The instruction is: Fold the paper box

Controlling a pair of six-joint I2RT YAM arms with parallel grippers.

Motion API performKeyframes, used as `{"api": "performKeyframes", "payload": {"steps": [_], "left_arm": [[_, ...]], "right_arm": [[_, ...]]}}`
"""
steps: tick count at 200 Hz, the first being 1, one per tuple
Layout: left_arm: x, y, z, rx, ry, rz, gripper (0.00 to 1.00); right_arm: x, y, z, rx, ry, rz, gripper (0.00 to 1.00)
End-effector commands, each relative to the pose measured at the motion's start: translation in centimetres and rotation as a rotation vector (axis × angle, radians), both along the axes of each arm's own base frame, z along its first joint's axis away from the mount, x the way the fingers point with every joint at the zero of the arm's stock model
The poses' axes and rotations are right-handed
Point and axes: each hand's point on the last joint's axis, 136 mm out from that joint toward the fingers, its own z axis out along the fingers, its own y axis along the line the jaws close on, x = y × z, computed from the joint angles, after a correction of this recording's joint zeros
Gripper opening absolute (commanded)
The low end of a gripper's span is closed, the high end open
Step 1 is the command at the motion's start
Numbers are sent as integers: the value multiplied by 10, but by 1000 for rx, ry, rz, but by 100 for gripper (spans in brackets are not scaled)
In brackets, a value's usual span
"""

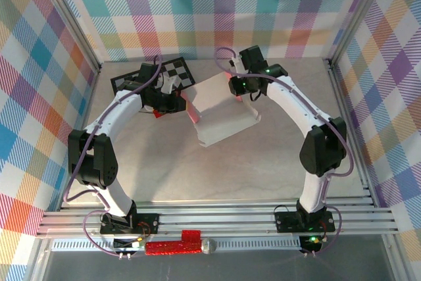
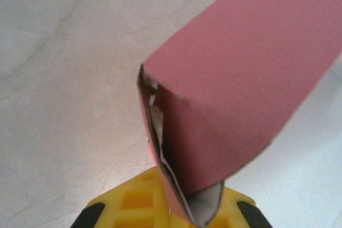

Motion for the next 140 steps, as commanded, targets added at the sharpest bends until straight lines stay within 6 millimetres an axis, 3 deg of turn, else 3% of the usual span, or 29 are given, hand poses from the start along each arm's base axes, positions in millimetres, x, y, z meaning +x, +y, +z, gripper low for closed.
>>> {"api": "performKeyframes", "payload": {"steps": [1, 43, 87, 140], "left_arm": [[3, -12, 12, -21, -10, -19, 0], [6, -19, 18, -36, -15, -6, 0], [4, -22, 17, -31, -9, -17, 0], [2, -23, 13, -23, -2, -24, 0]], "right_arm": [[-1, -6, -2, -115, -21, -74, 13], [-2, -10, -4, -165, -37, -119, 0], [2, -3, 1, -142, -45, -96, 0], [7, 12, 2, -82, -7, -53, 18]]}}
